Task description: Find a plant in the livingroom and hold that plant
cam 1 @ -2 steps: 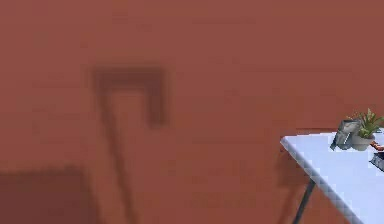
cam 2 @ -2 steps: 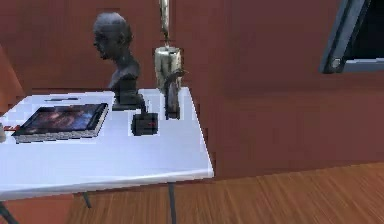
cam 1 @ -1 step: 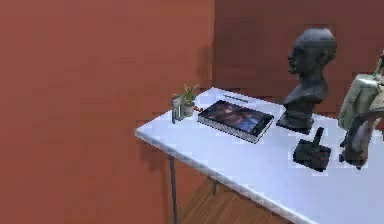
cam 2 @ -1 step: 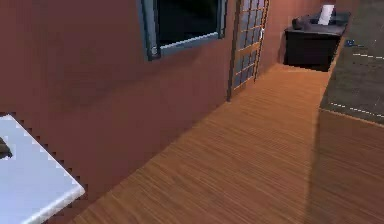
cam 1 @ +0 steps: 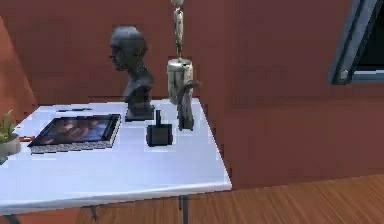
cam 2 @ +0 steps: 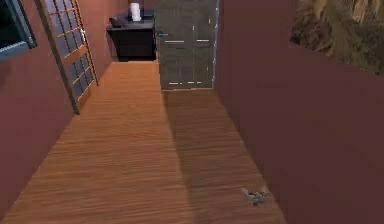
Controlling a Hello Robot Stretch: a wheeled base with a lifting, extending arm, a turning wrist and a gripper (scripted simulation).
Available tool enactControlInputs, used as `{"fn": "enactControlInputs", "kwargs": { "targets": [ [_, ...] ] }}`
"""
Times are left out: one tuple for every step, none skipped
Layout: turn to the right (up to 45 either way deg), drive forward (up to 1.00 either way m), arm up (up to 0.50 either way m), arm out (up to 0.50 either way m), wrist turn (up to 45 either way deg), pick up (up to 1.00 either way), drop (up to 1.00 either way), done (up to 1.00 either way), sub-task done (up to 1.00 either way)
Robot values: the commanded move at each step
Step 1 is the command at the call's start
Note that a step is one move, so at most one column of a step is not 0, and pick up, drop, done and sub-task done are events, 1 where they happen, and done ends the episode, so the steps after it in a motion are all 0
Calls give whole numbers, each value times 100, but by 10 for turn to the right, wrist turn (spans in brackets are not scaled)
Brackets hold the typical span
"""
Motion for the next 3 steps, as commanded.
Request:
{"fn": "enactControlInputs", "kwargs": {
  "targets": [
    [390, 0, 0, 0, 0, 0, 0, 0, 0],
    [0, 40, 0, 0, 0, 0, 0, 0, 0],
    [0, 20, 0, 0, 0, 0, 0, 0, 0]
  ]
}}
